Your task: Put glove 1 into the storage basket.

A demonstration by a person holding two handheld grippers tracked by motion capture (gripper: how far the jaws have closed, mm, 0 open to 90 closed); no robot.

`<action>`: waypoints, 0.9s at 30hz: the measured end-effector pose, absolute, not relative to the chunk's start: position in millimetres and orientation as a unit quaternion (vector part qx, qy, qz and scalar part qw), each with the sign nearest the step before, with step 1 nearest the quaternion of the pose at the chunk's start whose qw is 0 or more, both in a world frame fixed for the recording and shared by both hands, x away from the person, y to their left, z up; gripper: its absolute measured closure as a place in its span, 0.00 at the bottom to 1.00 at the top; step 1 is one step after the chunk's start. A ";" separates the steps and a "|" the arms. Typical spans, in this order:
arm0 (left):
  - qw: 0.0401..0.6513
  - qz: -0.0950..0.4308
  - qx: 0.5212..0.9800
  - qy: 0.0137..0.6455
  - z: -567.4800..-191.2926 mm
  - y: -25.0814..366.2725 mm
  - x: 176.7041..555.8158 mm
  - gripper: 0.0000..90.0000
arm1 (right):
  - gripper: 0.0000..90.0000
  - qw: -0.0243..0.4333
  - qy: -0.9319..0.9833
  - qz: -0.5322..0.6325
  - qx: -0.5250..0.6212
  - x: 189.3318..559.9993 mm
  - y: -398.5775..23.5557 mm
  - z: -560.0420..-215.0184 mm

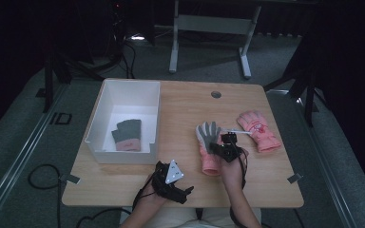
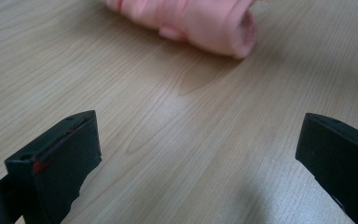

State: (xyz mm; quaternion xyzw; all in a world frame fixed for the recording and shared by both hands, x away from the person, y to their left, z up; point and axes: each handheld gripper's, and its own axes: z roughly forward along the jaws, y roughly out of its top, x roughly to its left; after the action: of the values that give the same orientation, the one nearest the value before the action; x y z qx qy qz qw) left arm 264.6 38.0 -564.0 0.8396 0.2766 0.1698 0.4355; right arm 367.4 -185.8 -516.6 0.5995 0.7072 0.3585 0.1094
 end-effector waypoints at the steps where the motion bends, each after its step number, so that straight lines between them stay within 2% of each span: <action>1: 0.437 0.170 0.839 0.276 -563.8 38.1 264.7 0.00 | 0.98 0.114 0.707 0.356 0.600 369.4 -182.7 -519.6; 7: 0.436 0.170 0.840 0.275 -564.0 38.6 263.1 0.00 | 0.94 0.121 0.708 0.340 0.606 375.3 -170.7 -537.3; 14: 0.434 0.165 0.843 0.271 -564.9 38.4 264.0 0.00 | 0.83 0.128 0.699 0.380 0.593 369.3 -179.7 -512.8; 21: 0.435 0.168 0.843 0.268 -564.7 38.3 264.0 0.00 | 0.77 0.202 0.721 0.412 0.520 369.6 -230.3 -468.8; 27: 0.438 0.173 0.841 0.267 -564.8 38.0 265.3 0.00 | 0.73 0.233 0.735 0.406 0.491 381.1 -289.0 -458.5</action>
State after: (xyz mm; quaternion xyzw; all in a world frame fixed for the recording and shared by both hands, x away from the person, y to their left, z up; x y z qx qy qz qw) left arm 265.3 38.0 -564.8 0.8408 0.2673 0.1729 0.4378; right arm 381.1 -289.0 -458.5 0.4911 0.7349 0.4058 0.2326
